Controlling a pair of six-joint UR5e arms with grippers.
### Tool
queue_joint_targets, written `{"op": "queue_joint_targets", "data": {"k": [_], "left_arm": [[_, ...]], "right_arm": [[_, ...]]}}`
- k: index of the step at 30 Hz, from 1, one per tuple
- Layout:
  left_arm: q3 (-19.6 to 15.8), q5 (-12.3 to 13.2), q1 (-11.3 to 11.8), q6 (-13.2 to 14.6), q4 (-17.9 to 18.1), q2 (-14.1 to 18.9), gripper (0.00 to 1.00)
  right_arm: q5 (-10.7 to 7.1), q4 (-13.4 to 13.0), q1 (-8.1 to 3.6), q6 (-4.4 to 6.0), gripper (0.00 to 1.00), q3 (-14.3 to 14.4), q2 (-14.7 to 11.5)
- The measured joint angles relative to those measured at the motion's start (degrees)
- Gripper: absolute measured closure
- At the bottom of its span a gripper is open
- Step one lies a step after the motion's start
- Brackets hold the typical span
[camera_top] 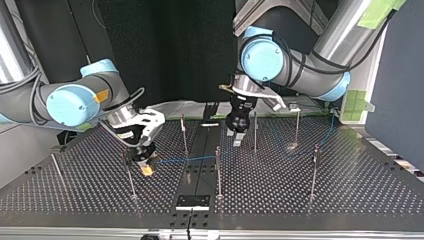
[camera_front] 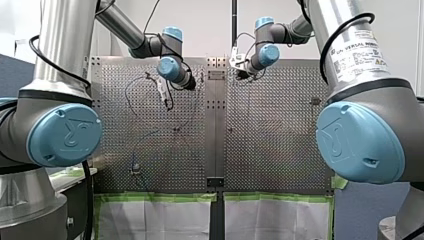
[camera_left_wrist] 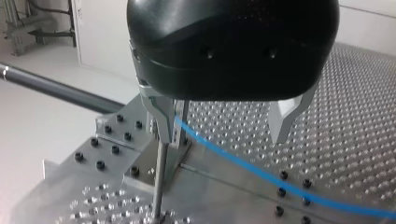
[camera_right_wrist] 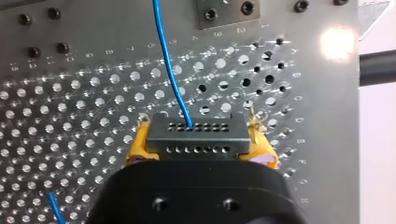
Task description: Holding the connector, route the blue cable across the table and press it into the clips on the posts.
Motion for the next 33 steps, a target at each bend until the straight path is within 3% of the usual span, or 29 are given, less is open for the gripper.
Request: {"op": "queue_joint_targets", "data": {"k": [7, 16, 24, 33], "left_arm": [[-2.2, 0.3, -1.8, 1.6, -0.2, 4.1, 0.00], [-1.1, -1.4, -5.5, 4.5, 0.2, 5.2, 0.00], [3.8, -5.2, -10.3, 5.0, -0.3, 3.4, 0.00], [8.6, -7.7, -11.4, 7.4, -3.6, -0.9, 0.00]], "right_arm": [[0.74, 0.3, -0.02, 0.01, 1.00, 0.0, -0.3], [1.79, 1.0, -0.06, -0.05, 1.00, 0.1, -0.4], [1.89, 1.4, -0.41, -0.06, 1.00, 0.1, -0.4], [1.90, 1.5, -0.48, -0.06, 1.00, 0.2, -0.4]]}}
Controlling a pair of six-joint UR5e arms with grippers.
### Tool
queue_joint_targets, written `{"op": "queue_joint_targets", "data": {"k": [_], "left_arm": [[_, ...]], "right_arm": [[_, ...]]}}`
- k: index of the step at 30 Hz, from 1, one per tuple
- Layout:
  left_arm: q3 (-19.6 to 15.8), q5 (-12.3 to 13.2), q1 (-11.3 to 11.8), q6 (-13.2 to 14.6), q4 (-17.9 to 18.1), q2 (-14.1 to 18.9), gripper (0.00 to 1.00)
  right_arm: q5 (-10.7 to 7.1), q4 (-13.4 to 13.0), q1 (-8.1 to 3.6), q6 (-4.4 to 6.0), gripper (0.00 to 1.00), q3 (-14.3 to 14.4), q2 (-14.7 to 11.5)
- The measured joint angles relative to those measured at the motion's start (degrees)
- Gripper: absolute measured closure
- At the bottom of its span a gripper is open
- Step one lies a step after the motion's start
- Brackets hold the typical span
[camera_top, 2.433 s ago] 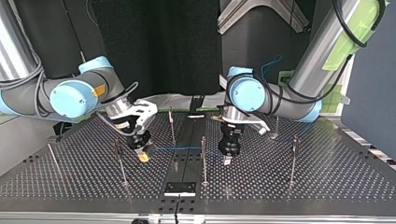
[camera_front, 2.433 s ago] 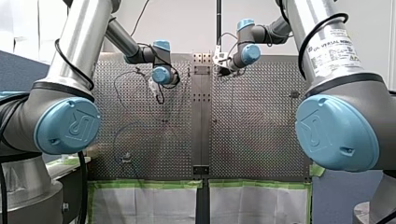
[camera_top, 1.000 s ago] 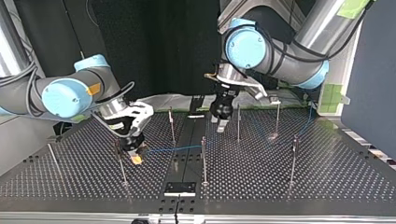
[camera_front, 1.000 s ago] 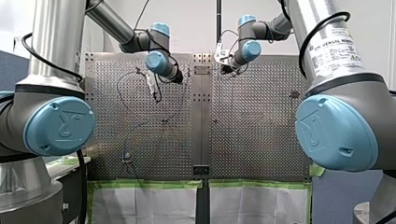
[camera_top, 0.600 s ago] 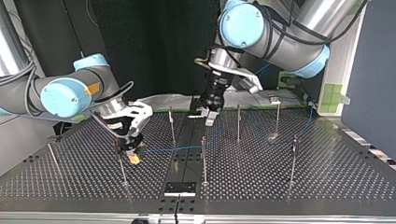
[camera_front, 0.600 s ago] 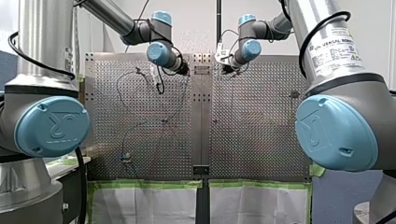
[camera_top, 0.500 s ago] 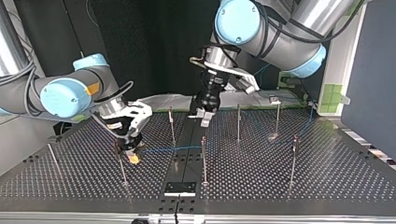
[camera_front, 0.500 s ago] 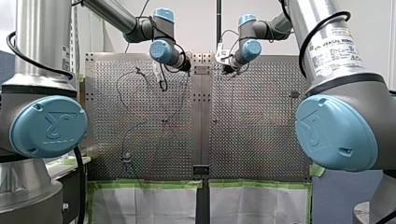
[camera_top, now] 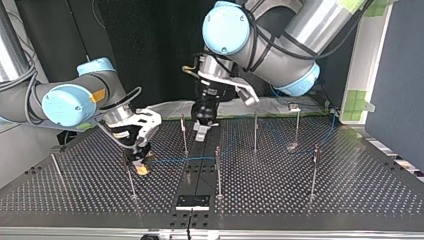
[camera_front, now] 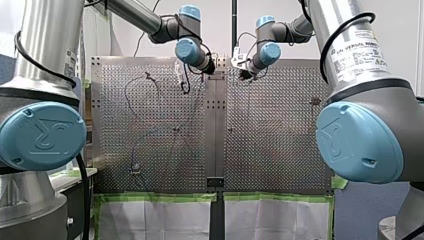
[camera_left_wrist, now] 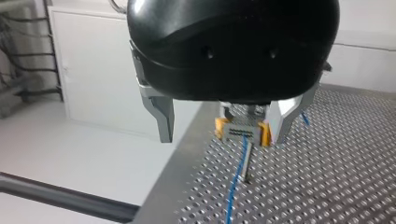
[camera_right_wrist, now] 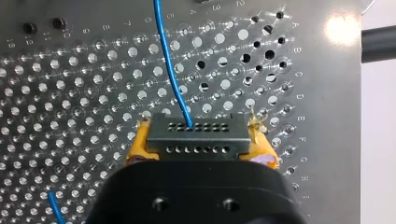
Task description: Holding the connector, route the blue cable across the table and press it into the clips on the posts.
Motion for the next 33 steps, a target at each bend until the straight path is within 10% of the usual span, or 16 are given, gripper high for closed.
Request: {"op": "queue_joint_targets", "data": {"k": [33], "left_arm": [[19.6, -3.8, 1.1, 3.2, -9.2, -13.3, 0.00]], "right_arm": [[0.00, -0.1, -0.01, 0.07, 1.00, 0.0, 0.1]]}}
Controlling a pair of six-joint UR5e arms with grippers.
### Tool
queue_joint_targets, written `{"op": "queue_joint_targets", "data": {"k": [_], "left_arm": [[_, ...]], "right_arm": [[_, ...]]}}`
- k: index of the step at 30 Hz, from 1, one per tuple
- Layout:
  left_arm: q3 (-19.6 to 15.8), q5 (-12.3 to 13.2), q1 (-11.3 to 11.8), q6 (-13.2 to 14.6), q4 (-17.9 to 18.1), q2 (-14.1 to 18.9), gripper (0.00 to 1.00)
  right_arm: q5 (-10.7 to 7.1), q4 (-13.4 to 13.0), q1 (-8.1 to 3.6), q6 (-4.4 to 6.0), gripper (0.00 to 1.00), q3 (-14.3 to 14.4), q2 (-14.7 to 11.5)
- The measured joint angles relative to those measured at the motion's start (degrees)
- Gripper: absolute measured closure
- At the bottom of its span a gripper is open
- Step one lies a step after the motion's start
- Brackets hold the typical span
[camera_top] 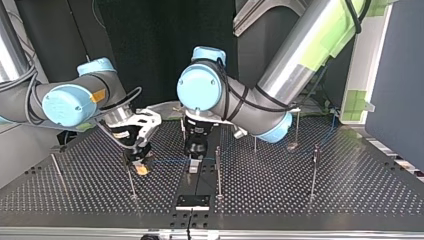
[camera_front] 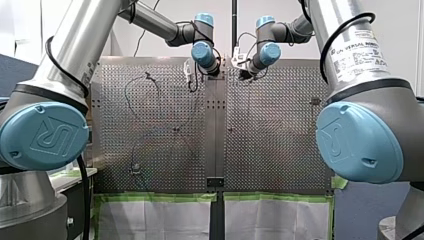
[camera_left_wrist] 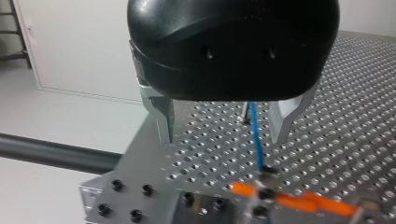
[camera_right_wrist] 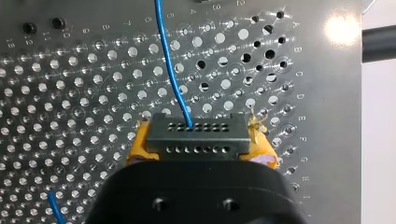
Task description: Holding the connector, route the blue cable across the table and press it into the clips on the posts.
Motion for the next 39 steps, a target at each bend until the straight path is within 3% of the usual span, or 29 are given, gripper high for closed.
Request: {"op": "queue_joint_targets", "data": {"k": [9, 17, 18, 19, 20, 21, 23, 24, 25, 35, 39], "left_arm": [[5.2, -0.7, -0.1, 0.0, -1.3, -4.4, 0.00], [6.4, -3.3, -0.8, 0.0, -2.7, -4.8, 0.04], [6.4, -3.7, -0.9, 0.0, -3.1, -4.8, 0.26], [6.4, -3.9, -0.9, 0.0, -3.3, -4.8, 0.41], [6.4, -4.1, -1.0, 0.0, -3.7, -4.8, 0.41], [6.4, -4.2, -1.1, 0.0, -4.1, -4.8, 0.62], [6.2, -4.3, -1.2, 0.1, -4.6, -4.8, 0.62], [6.2, -4.4, -1.2, 0.1, -4.8, -4.8, 0.91], [6.1, -4.4, -1.3, 0.1, -4.9, -4.8, 1.00], [4.6, -4.7, -1.5, 0.3, -5.1, -4.8, 1.00], [4.3, -6.2, -1.8, 0.2, -5.1, -4.8, 1.00]], "right_arm": [[0.00, 0.0, -0.07, 0.01, 1.00, 0.0, 0.0], [0.00, 0.0, -0.11, 0.00, 1.00, 0.0, 0.0], [0.00, 0.0, -0.12, 0.00, 1.00, 0.0, 0.0], [0.00, 0.0, -0.13, 0.00, 1.00, 0.0, 0.0], [0.00, 0.0, -0.12, 0.01, 1.00, 0.0, 0.0], [0.00, 0.0, -0.11, 0.01, 1.00, 0.0, 0.0], [0.00, 0.0, -0.11, 0.01, 1.00, 0.0, 0.0], [0.00, 0.0, -0.10, 0.01, 1.00, 0.0, 0.0], [0.00, 0.0, -0.11, 0.01, 1.00, 0.0, 0.0], [0.00, 0.0, -0.10, 0.01, 1.00, 0.0, 0.0], [0.00, 0.0, -0.09, 0.01, 1.00, 0.1, 0.0]]}}
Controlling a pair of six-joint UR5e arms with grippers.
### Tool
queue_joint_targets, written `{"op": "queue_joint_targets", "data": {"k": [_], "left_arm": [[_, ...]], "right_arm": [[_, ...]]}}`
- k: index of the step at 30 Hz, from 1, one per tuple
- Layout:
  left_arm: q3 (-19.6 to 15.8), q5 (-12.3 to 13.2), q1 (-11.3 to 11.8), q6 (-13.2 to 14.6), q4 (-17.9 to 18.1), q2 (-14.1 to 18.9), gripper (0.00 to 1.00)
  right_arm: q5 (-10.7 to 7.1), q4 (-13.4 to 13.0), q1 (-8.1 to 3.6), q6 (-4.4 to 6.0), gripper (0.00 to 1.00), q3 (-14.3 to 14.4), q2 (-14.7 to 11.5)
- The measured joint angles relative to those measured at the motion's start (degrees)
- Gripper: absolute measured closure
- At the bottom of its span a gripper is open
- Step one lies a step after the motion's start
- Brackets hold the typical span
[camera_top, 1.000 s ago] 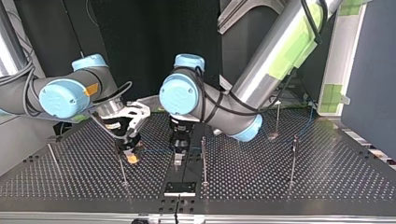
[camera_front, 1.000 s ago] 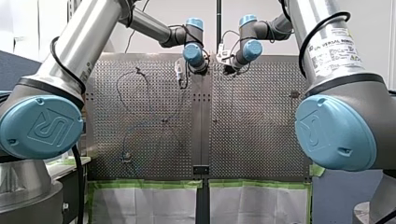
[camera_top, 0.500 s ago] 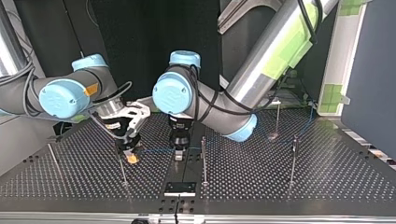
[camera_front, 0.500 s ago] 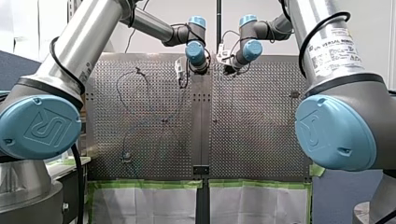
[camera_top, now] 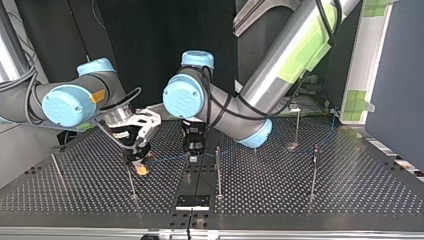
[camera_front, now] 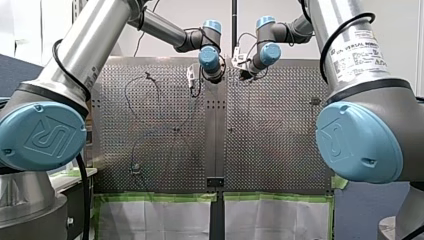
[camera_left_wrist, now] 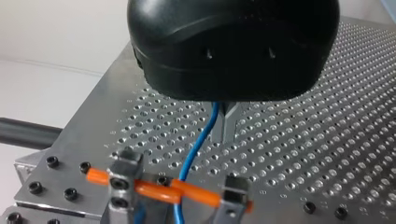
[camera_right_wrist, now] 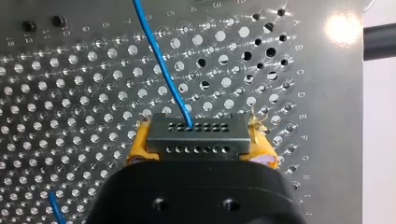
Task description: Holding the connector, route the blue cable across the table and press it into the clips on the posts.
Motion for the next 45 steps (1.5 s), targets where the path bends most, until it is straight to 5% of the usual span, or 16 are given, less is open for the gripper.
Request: {"op": "queue_joint_targets", "data": {"k": [18, 29, 45], "left_arm": [[-8.8, -0.7, -1.1, -1.3, 7.6, 0.0, 1.00], [-14.3, 3.2, -0.5, -2.7, 13.1, -0.2, 1.00], [-23.5, 5.1, -0.7, -3.1, 22.2, -6.4, 1.00]], "right_arm": [[0.28, -0.7, -0.48, -0.37, 1.00, 7.1, 0.2], [0.44, -4.6, -0.62, -0.66, 1.00, 12.5, 0.6], [0.28, -7.1, -0.58, -2.04, 1.00, 19.1, 3.2]]}}
